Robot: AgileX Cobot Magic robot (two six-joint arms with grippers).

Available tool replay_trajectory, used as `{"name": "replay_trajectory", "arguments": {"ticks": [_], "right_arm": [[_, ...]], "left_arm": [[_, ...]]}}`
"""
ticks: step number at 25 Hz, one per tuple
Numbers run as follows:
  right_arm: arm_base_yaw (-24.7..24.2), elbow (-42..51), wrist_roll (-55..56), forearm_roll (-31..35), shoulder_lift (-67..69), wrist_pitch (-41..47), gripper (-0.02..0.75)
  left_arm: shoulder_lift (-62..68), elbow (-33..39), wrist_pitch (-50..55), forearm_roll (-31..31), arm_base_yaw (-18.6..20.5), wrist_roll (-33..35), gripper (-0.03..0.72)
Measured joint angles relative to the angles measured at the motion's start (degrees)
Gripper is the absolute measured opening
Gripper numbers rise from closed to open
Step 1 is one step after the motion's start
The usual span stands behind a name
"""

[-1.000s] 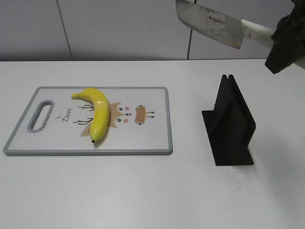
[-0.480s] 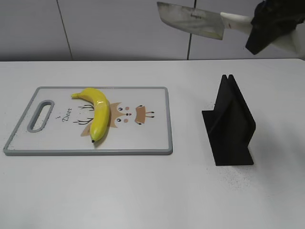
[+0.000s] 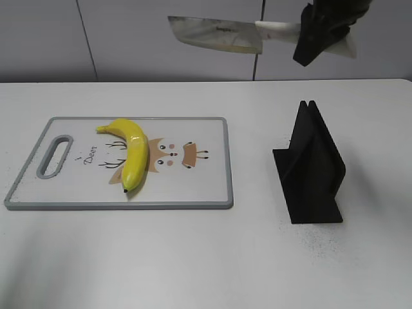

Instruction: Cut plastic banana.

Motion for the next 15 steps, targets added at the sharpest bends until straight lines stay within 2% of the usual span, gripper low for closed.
{"name": "replay_trajectory", "arguments": {"ticks": [5, 8, 11, 15], "right_arm": [[3.43, -5.39, -4.31, 0.15, 4.81, -0.06, 0.164], [5.46, -8.2, -5.81, 0.29, 7.72, -0.06, 0.164], [6.95, -9.62, -8.76, 1.55, 9.93, -0.06, 0.164], [7.81, -9.83, -18.73, 5.25, 11.99, -0.06, 0.164]], "left_arm": [[10.77, -6.77, 7.61, -8.36, 0.0, 14.3, 0.598], [16.56, -11.08, 10.79, -12.71, 0.0, 19.8, 0.594], [21.37, -14.75, 11.1, -14.14, 0.0, 25.54, 0.593], [25.29, -17.84, 10.91, -15.33, 0.0, 36.35, 0.593]]}}
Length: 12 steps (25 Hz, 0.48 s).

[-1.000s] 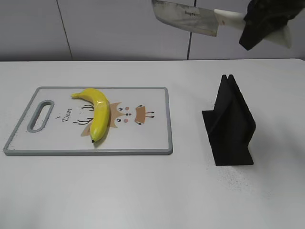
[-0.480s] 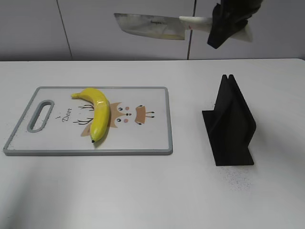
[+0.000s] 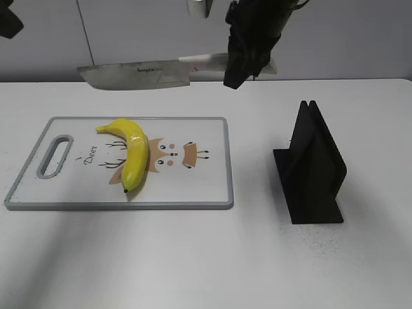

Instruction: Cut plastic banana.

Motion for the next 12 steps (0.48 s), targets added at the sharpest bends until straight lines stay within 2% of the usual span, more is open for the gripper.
{"name": "replay_trajectory", "arguments": {"ticks": [7, 12], "right_arm": [[0.17, -1.85, -7.55, 1.25, 1.13, -0.05, 0.164], [0.17, -2.68, -11.14, 5.89, 3.13, -0.05, 0.164]], "left_arm": [[5.89, -0.37, 0.31, -3.04, 0.0, 13.78, 0.591], [10.9, -0.37, 0.25, -3.56, 0.0, 17.64, 0.589]]}}
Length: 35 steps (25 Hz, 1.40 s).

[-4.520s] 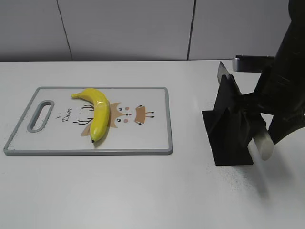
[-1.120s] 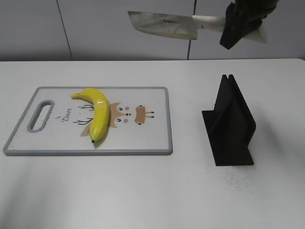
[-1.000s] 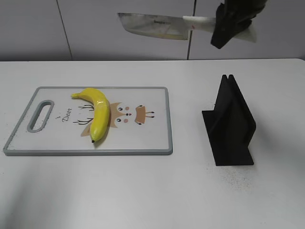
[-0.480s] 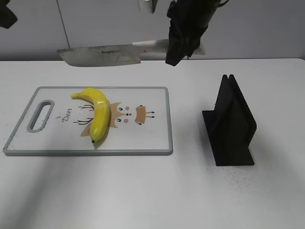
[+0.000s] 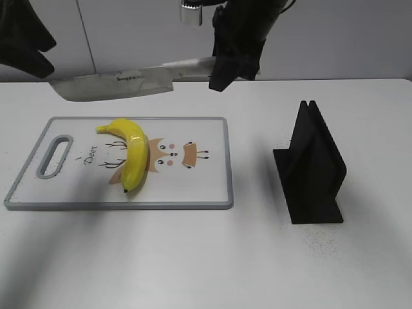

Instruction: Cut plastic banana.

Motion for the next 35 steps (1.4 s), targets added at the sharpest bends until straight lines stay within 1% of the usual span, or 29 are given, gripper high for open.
{"name": "replay_trajectory", "arguments": {"ticks": [3, 5, 11, 14, 17, 18, 20, 23, 25, 26, 28, 35], "right_arm": [[0.0, 0.0, -1.17, 2.41, 0.94, -0.06, 0.164], [0.0, 0.0, -1.36, 2.77, 1.02, -0.06, 0.164], [0.0, -0.11, -1.62, 3.09, 1.02, -0.06, 0.164], [0.0, -0.11, -1.73, 3.09, 1.02, -0.06, 0.164], [0.0, -0.11, -1.73, 3.09, 1.02, -0.06, 0.164], [0.0, -0.11, -1.73, 3.09, 1.02, -0.06, 0.164], [0.0, -0.11, -1.73, 3.09, 1.02, -0.06, 0.164], [0.0, -0.11, -1.68, 3.09, 1.02, -0.47, 0.164], [-0.05, -0.11, -1.67, 3.09, 1.02, -0.73, 0.164], [-0.11, -0.11, -1.67, 3.09, 1.02, -0.72, 0.164], [-0.14, -0.11, -1.67, 3.09, 1.02, -0.94, 0.164], [-0.24, -0.28, -1.62, 3.09, 2.29, -2.38, 0.164]], "left_arm": [[2.14, 0.0, 0.0, -1.39, 0.0, 2.59, 0.584], [3.7, 0.0, 0.0, -2.05, 0.0, 3.64, 0.579], [6.97, -0.01, -1.6, -2.19, -0.41, 4.19, 0.572], [8.1, -0.01, -2.14, -2.2, -0.6, 4.19, 0.542], [8.56, -0.01, -2.87, -2.14, -0.67, 4.19, 0.475], [8.56, -0.06, -3.1, -2.14, -0.67, 4.19, 0.437], [8.56, -0.18, -3.3, -2.14, -0.67, 4.19, 0.336], [8.56, -0.18, -2.45, -2.19, -0.67, 4.24, 0.11], [8.56, -0.18, -2.32, -2.19, -0.67, 4.35, 0.038], [8.56, -0.19, -2.32, -2.19, -0.71, 4.42, 0.021], [8.56, -0.19, -2.48, -2.14, -0.71, 4.62, 0.012], [8.58, -0.24, -5.39, -1.18, -1.05, 5.01, 0.011]]}}
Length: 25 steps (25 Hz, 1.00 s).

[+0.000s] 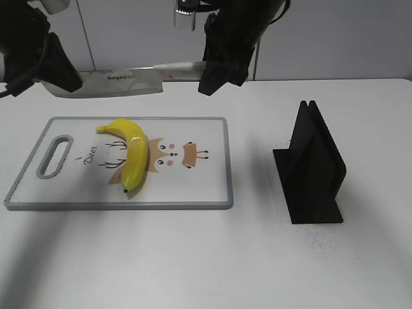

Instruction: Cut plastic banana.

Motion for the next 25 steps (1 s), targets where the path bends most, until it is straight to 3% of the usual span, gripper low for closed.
{"name": "replay_trajectory", "arguments": {"ticks": [9, 17, 25], "right_arm": [[0.0, -0.2, 0.0, -2.46, 6.75, -2.66, 0.164], [-0.43, -0.69, 1.7, -6.76, 15.77, -5.9, 0.164], [-0.43, -1.03, 2.18, -7.16, 16.05, -5.43, 0.164]], "left_arm": [[9.23, 0.0, -3.39, -0.04, -0.25, 0.21, 0.011], [20.81, -1.49, -9.49, 0.26, -3.48, 0.68, 0.014], [21.37, -1.9, -10.11, 2.17, -4.61, 0.51, 0.009]]}}
